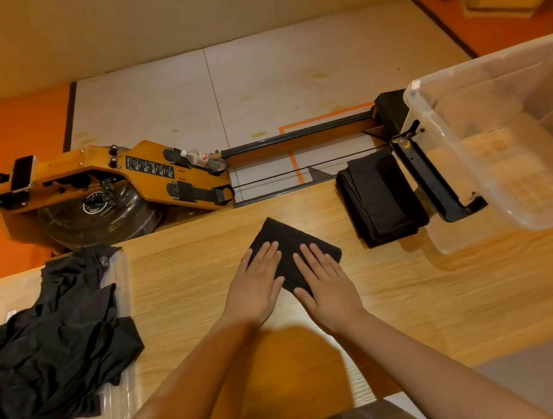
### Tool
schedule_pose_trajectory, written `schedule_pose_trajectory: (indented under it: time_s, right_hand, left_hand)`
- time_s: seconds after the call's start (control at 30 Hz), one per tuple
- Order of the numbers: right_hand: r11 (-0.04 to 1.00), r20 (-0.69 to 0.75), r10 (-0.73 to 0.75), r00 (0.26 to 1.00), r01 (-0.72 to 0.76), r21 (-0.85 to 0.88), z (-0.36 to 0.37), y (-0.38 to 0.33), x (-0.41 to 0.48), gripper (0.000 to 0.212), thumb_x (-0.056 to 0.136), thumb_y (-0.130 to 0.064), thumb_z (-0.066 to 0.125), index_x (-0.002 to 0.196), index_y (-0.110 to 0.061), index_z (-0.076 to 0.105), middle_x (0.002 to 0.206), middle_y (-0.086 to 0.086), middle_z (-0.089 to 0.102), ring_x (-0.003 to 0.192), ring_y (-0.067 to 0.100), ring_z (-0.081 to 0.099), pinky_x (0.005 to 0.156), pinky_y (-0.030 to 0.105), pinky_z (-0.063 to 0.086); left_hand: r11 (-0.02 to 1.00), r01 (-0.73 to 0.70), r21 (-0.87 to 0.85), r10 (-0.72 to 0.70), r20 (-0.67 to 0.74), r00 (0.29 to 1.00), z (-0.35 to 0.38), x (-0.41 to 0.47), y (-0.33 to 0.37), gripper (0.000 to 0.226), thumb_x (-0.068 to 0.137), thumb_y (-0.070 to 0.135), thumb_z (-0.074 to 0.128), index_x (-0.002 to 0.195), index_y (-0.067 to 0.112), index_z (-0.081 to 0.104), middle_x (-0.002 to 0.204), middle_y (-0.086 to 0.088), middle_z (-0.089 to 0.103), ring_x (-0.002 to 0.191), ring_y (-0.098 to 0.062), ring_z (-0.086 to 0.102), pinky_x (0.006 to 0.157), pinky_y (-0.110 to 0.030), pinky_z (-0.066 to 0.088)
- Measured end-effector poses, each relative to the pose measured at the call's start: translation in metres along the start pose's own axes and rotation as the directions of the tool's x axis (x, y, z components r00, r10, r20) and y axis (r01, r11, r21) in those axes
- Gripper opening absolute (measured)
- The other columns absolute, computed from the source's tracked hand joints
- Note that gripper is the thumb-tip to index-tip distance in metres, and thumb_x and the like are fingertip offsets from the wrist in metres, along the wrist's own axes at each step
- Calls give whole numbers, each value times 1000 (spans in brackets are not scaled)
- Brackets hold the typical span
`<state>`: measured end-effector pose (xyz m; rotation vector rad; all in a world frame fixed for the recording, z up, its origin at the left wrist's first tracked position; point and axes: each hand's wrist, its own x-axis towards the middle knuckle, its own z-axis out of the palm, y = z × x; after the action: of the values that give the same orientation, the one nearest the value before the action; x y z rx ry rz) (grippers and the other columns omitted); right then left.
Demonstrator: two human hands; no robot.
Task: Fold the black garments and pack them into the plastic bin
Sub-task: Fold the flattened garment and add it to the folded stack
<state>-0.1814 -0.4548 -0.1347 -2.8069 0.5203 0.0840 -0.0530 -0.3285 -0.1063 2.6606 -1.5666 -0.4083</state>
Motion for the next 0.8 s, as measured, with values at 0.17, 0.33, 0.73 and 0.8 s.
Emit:
schedule_pose_trajectory:
  time_s: [0.17, 0.33, 0.73, 0.8]
  right_hand:
    - [986, -37, 159, 987, -161, -45, -1, 19, 13, 64, 95, -48, 32, 147, -11, 33, 155, 14, 28, 145, 22, 11, 117, 34, 1]
    - [966, -66, 254, 965, -257, -28, -1, 39, 25, 66, 93, -48, 32, 147, -10, 26, 154, 17, 29, 144, 23, 14, 115, 35, 4]
    - [978, -87, 205, 975, -207, -12, 2, 42, 18, 60, 94, -51, 28, 148, -25, 31, 156, 15, 25, 145, 28, 13, 116, 39, 6]
    - [982, -77, 185, 980, -188, -32, 4, 41, 14, 61, 94, -53, 27, 148, -25, 30, 155, 15, 26, 145, 29, 14, 116, 41, 9]
  left_hand:
    - [995, -91, 47, 93, -37, 995, -25, 74, 13, 52, 103, 40, 22, 147, 17, 35, 161, 3, 16, 149, -11, 3, 121, -38, -7]
    - [984, -160, 76, 162, -23, 987, -27, 123, 28, 50, 102, 39, 32, 146, 18, 34, 161, 4, 15, 149, -13, 2, 121, -40, -7]
    - [999, 40, -24, -39, 64, 997, -20, 144, 21, 62, 101, 49, 29, 155, 27, 6, 162, 4, -5, 149, -19, -7, 120, -38, -1]
    - [992, 48, -113, -41, 65, 997, -23, 146, 24, 60, 102, 45, 33, 154, 26, 11, 163, 4, 2, 149, -19, -1, 120, -37, 5]
